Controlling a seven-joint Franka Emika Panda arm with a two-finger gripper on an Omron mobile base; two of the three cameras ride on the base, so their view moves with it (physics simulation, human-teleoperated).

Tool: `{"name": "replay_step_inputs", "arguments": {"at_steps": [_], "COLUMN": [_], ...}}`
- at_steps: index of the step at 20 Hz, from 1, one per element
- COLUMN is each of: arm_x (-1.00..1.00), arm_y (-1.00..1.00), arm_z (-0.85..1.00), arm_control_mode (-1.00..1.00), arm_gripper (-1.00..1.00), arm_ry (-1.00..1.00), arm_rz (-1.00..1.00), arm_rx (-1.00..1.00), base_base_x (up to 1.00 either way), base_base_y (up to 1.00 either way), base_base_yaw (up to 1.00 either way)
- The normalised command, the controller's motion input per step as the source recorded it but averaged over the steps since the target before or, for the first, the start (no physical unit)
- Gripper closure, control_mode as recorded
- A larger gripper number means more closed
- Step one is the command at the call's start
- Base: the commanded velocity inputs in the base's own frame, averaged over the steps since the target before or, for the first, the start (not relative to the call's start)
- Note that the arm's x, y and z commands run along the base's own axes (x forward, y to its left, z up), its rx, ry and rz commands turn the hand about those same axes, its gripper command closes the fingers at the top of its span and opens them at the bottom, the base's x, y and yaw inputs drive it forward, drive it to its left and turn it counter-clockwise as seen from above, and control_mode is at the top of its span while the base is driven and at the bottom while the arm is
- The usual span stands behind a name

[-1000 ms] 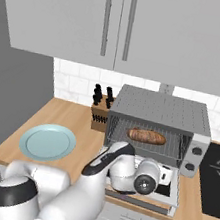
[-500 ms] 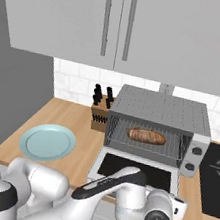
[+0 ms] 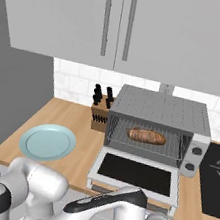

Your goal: Pick up the kebab skewer and baguette bread, and place them inside the toaster oven. Close the toaster oven door and start by setting the timer.

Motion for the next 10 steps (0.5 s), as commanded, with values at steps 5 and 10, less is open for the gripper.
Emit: {"name": "replay_step_inputs", "arguments": {"at_steps": [5, 10], "arm_x": [0.00, 0.27], "arm_y": [0.00, 0.00], "arm_z": [-0.23, -0.01], "arm_control_mode": [-1.00, -1.00], "arm_gripper": [-1.00, -1.00], "arm_ry": [0.01, 0.00], "arm_rz": [0.04, 0.03], "arm_rx": [0.00, 0.00], "base_base_x": [0.00, 0.00], "base_base_y": [0.00, 0.00], "base_base_yaw": [0.00, 0.00]}}
